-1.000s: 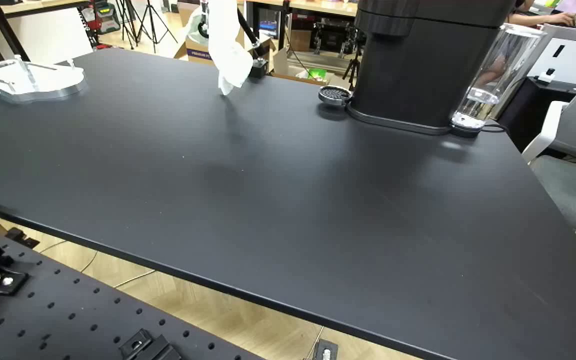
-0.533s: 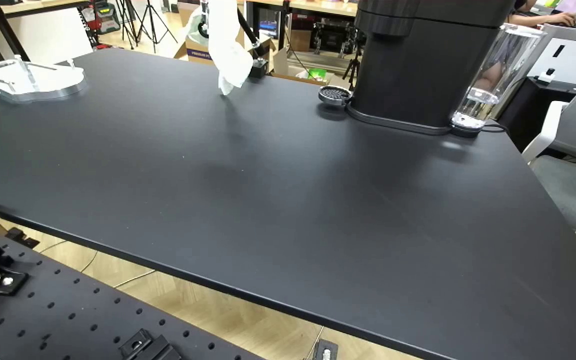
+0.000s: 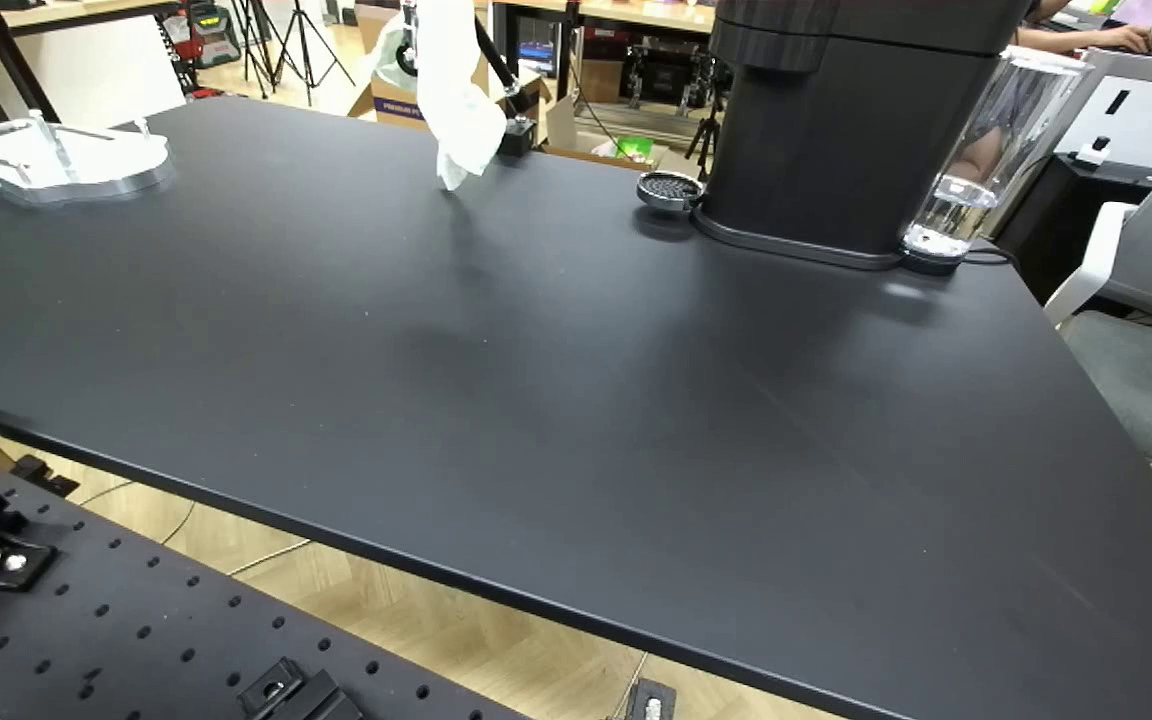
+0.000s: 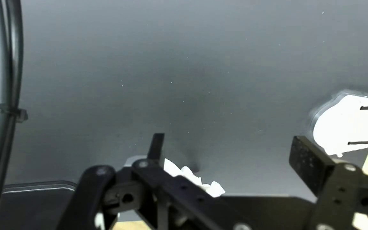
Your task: Take the cloth off the stand and put it on the table
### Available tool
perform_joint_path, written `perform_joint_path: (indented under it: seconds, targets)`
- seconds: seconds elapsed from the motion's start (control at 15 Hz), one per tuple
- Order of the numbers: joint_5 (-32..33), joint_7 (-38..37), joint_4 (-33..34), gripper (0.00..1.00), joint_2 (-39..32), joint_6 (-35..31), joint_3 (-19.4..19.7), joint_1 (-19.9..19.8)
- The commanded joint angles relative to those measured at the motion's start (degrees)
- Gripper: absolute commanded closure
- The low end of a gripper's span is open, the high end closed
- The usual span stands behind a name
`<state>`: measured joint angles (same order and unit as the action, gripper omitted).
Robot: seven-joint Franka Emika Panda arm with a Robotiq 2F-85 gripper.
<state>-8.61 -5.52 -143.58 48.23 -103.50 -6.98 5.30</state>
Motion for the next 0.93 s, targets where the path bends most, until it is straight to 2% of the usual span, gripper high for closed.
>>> perform_joint_path:
  seconds: [0.0, 0.4, 0.67, 0.73, 0.8, 0.87]
  targets:
    - [3.43, 4.07, 1.85, 0.00, -5.97, -4.57, 1.53, -1.45]
    - [5.21, 25.13, 11.49, 0.00, -25.02, -10.64, 7.73, 1.58]
    - [3.83, 38.51, 21.85, 0.00, -38.09, -11.34, 8.99, 2.93]
    - [3.88, 39.30, 24.29, 0.00, -40.79, -11.76, 8.38, 2.60]
    - [4.02, 36.43, 17.53, 0.00, -34.78, -12.81, 7.74, 1.53]
    - [3.97, 37.72, 19.84, 0.00, -37.56, -12.98, 7.45, 1.42]
